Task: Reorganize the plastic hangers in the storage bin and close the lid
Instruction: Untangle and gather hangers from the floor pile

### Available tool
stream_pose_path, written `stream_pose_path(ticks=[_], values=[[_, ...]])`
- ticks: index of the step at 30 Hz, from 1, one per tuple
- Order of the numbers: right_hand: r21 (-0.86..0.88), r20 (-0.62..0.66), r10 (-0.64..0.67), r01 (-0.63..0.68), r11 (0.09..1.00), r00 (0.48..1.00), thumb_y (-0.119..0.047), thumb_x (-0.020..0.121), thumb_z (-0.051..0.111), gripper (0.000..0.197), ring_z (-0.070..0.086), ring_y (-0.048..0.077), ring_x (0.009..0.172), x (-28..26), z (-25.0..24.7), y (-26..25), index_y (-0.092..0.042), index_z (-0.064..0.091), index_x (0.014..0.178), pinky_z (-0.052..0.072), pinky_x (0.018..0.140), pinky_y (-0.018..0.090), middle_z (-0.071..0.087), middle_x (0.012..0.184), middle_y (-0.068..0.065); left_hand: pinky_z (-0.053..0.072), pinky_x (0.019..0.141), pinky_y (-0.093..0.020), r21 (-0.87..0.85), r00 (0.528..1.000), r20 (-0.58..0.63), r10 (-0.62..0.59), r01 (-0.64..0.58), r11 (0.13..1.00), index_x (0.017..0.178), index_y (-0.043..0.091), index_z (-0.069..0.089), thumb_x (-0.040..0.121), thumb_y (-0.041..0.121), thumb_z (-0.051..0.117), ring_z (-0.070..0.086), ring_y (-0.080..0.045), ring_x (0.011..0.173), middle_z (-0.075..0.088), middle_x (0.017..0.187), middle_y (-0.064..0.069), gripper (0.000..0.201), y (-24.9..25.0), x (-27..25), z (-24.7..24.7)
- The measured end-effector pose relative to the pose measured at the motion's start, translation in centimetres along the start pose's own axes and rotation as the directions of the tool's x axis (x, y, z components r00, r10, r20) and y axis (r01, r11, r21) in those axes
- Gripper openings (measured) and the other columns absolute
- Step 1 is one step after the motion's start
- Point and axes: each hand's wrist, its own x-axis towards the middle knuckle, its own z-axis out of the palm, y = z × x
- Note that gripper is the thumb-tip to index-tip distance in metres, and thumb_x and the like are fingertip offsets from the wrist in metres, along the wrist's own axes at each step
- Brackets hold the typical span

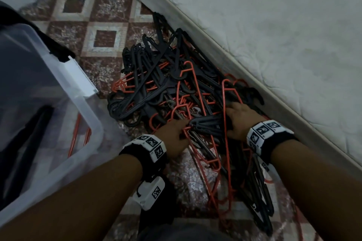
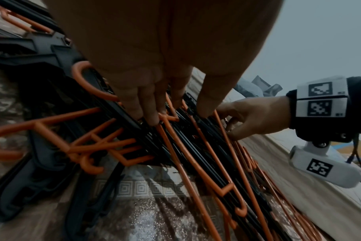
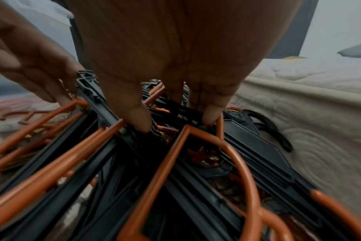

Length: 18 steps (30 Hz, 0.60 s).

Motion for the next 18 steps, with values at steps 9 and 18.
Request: stream_pose_path(ticks=[9,18], values=[[-0.003,-0.020,0.045,-0.045,0.999,0.999,-0.031,0.081,0.063,0.040,0.060,0.029,0.106,0.8,-1.8,-0.1,-0.020,0.056,0.119,0.051,0.086,0.035,0.060,0.120,0.006,0.046,0.105,-0.041,-0.259,0.994,-0.087,0.067,-0.087,0.962,0.138,0.041,0.042,0.092,0.029,0.057,0.049,-0.008,0.128,0.050,0.142,0.010,0.049,0.8,-0.3,-0.4],[0.252,-0.344,0.196,-0.110,0.961,0.918,-0.026,0.077,0.076,0.044,0.049,0.036,0.109,-0.5,-0.1,0.6,-0.012,0.062,0.115,0.048,0.091,0.043,0.047,0.118,0.012,0.053,0.082,-0.033,-0.004,0.685,-0.726,-0.065,0.091,0.996,0.117,0.021,0.059,0.082,0.023,0.059,0.060,-0.016,0.093,0.060,0.108,-0.005,0.035,2.1,2.4,-4.5]])
